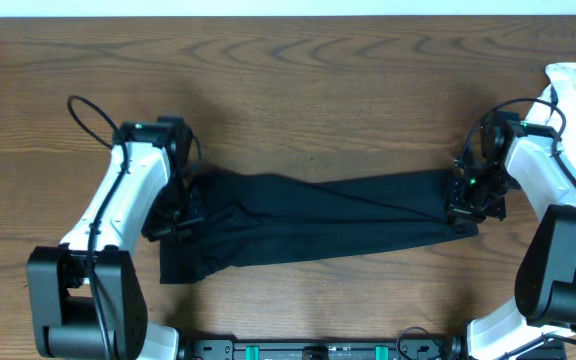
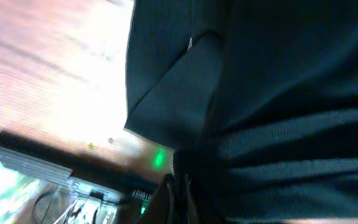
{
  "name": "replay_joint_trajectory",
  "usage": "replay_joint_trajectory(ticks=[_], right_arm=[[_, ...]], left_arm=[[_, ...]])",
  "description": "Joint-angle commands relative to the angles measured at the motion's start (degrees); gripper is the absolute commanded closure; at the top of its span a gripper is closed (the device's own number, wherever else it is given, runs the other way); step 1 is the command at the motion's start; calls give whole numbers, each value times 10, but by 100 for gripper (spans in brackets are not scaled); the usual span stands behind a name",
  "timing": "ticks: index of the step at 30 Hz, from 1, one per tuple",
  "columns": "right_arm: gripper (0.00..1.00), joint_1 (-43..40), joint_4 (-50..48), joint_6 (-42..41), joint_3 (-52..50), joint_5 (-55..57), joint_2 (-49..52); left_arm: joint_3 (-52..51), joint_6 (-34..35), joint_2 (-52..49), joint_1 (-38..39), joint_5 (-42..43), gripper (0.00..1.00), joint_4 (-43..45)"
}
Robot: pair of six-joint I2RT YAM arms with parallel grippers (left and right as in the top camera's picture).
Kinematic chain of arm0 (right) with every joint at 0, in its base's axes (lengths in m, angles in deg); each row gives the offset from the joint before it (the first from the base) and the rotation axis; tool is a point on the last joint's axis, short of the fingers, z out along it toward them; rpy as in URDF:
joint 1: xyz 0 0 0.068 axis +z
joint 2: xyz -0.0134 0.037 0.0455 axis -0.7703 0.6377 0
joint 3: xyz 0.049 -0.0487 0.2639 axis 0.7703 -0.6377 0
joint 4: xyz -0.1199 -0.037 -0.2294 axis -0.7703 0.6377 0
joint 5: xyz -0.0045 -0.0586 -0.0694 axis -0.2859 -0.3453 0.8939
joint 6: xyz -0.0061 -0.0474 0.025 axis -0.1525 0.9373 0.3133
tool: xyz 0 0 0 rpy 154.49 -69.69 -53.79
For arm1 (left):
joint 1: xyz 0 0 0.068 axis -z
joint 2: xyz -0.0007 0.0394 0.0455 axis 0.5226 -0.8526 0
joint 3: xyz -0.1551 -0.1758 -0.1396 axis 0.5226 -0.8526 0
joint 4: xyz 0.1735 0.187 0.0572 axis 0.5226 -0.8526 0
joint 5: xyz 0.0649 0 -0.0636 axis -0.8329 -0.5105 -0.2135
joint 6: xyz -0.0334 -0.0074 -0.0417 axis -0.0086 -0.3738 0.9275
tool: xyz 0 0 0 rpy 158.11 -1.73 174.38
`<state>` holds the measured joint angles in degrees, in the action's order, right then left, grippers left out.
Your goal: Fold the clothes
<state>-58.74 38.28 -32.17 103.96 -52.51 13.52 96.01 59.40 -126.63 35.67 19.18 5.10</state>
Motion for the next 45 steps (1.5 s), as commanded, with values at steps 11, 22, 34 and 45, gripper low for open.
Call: replay_joint_trajectory(ticks=[11,22,34,45], right_arm=[[99,-2,-41,-13,-22,15,-8],[99,-2,-57,-24,-46,16,-8],[38,-2,-55,-24,-49,15,-8],[23,2,46,-7,95,-43,-8]], left_arm=[[-97,25,7,-2,-14,94,87],[-98,25,7,-2,-14,94,87],[-97,24,7,-2,-13,15,75],[76,22,8,-2,-13,7,-52]])
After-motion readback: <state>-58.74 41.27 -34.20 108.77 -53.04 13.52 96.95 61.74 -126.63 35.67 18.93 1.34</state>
